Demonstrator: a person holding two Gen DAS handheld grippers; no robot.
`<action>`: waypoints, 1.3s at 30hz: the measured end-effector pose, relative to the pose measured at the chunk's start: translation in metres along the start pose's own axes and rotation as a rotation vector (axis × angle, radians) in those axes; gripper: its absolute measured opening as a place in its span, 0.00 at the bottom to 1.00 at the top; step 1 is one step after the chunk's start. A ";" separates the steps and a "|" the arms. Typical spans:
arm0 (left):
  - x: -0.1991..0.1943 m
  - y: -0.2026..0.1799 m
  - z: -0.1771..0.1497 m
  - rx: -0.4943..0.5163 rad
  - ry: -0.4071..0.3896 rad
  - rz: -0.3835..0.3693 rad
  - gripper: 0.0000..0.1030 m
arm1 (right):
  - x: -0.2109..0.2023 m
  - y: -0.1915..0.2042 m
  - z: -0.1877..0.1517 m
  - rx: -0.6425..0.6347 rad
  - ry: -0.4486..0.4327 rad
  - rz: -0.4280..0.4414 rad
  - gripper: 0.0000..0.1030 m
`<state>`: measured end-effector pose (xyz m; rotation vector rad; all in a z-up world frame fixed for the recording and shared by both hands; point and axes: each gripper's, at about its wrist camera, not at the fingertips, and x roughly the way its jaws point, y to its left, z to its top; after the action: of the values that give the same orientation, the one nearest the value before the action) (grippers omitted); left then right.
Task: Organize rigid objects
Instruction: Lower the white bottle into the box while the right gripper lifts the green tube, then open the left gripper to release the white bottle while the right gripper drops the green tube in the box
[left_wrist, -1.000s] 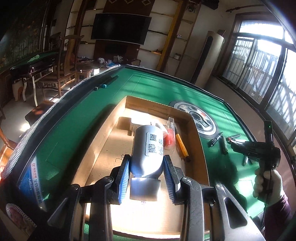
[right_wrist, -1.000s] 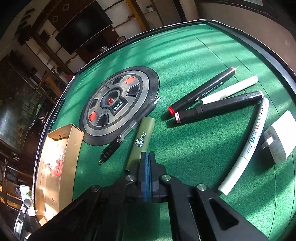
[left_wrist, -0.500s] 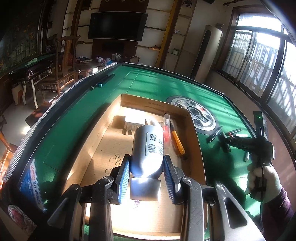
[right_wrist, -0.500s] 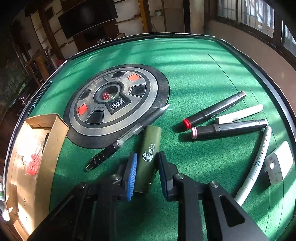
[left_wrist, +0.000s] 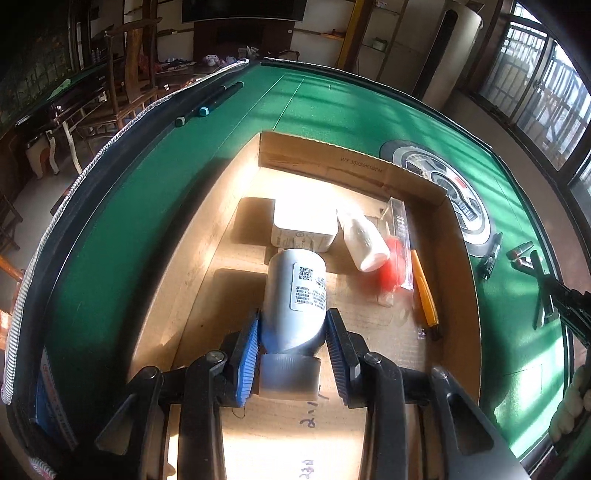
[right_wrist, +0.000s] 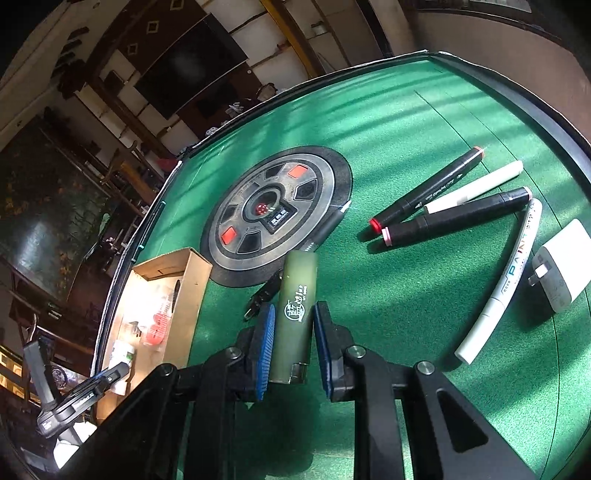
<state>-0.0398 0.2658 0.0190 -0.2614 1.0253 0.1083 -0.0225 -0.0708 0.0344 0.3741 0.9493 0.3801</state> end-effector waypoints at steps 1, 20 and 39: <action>0.004 -0.001 0.006 0.000 0.004 0.009 0.36 | 0.000 0.007 0.000 -0.012 0.004 0.015 0.20; -0.092 0.044 -0.034 -0.148 -0.238 -0.090 0.61 | 0.102 0.176 -0.043 -0.275 0.301 0.150 0.21; -0.127 0.034 -0.077 -0.099 -0.347 -0.099 0.70 | 0.025 0.137 -0.026 -0.359 -0.050 0.015 0.51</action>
<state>-0.1761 0.2819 0.0841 -0.3686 0.6616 0.1105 -0.0516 0.0643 0.0667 0.0628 0.8103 0.5426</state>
